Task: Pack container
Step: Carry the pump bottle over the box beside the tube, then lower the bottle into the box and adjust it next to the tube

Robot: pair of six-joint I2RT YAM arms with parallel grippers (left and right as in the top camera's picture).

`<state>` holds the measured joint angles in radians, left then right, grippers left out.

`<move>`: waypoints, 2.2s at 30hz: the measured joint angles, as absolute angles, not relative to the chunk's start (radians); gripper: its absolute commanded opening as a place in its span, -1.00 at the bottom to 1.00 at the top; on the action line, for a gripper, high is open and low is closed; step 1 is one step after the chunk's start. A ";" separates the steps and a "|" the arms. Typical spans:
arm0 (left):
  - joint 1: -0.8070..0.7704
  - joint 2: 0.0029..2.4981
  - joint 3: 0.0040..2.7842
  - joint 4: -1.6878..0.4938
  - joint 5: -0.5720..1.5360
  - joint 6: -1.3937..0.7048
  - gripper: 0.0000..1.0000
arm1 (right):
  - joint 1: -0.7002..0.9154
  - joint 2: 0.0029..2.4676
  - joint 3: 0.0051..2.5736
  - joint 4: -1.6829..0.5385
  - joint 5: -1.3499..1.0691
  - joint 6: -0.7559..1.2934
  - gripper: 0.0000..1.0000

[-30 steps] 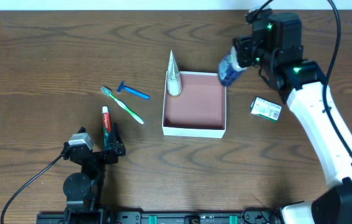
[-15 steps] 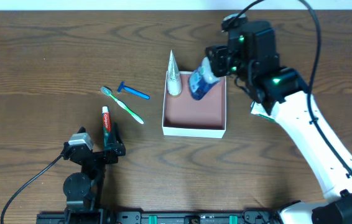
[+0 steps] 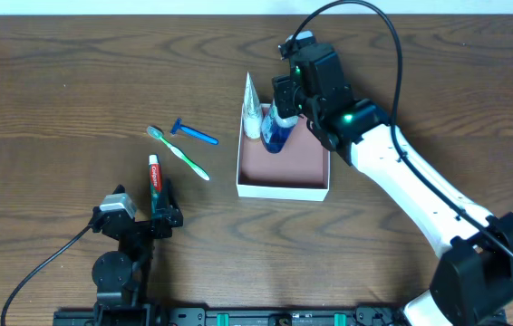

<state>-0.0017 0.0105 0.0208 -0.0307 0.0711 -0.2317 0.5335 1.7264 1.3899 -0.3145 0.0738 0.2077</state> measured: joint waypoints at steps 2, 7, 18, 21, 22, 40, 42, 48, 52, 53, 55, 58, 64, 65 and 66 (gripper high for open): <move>-0.002 0.010 0.021 -0.031 0.071 -0.231 0.96 | 0.533 1.742 1.390 -0.302 0.086 0.192 -0.60; -0.002 0.010 0.021 -0.031 0.072 -0.232 0.96 | 0.535 1.794 1.390 -0.276 0.111 0.161 -0.63; -0.002 0.010 0.021 -0.031 0.072 -0.232 0.96 | 0.608 1.859 1.388 -0.223 0.206 0.096 -0.64; -0.002 0.010 0.021 -0.031 0.072 -0.232 0.96 | 0.618 1.859 1.388 -0.220 0.224 0.090 -0.64; -0.002 0.010 0.021 -0.031 0.071 -0.232 0.96 | 0.622 1.859 1.388 -0.219 0.230 0.089 -0.64; -0.002 0.010 0.021 -0.031 0.071 -0.232 0.96 | 0.633 1.859 1.388 -0.258 0.227 0.083 -0.28; -0.002 0.010 0.021 -0.031 0.071 -0.232 0.96 | 0.635 1.859 1.388 -0.266 0.221 0.083 -0.26; -0.002 0.010 0.021 -0.031 0.071 -0.231 0.96 | 0.654 1.859 1.388 -0.270 0.217 0.083 -0.07; -0.002 0.010 0.021 -0.031 0.072 -0.232 0.96 | 0.666 1.859 1.388 -0.273 0.218 0.084 -0.07; -0.002 0.010 0.021 -0.031 0.071 -0.232 0.96 | 0.667 1.859 1.388 -0.273 0.218 0.083 -0.10; -0.002 0.010 0.021 -0.031 0.071 -0.232 0.96 | 0.669 1.859 1.388 -0.270 0.222 0.083 -0.12; -0.002 0.010 0.021 -0.031 0.071 -0.232 0.96 | 0.669 1.859 1.388 -0.252 0.242 0.083 -0.14; -0.002 0.010 0.021 -0.031 0.072 -0.232 0.96 | 0.670 1.859 1.388 -0.242 0.260 0.070 -0.06; -0.002 0.010 0.021 -0.031 0.071 -0.231 0.96 | 0.670 1.859 1.388 -0.242 0.261 0.068 0.01; -0.002 0.010 0.021 -0.031 0.071 -0.231 0.96 | 0.670 1.859 1.388 -0.242 0.261 0.068 0.05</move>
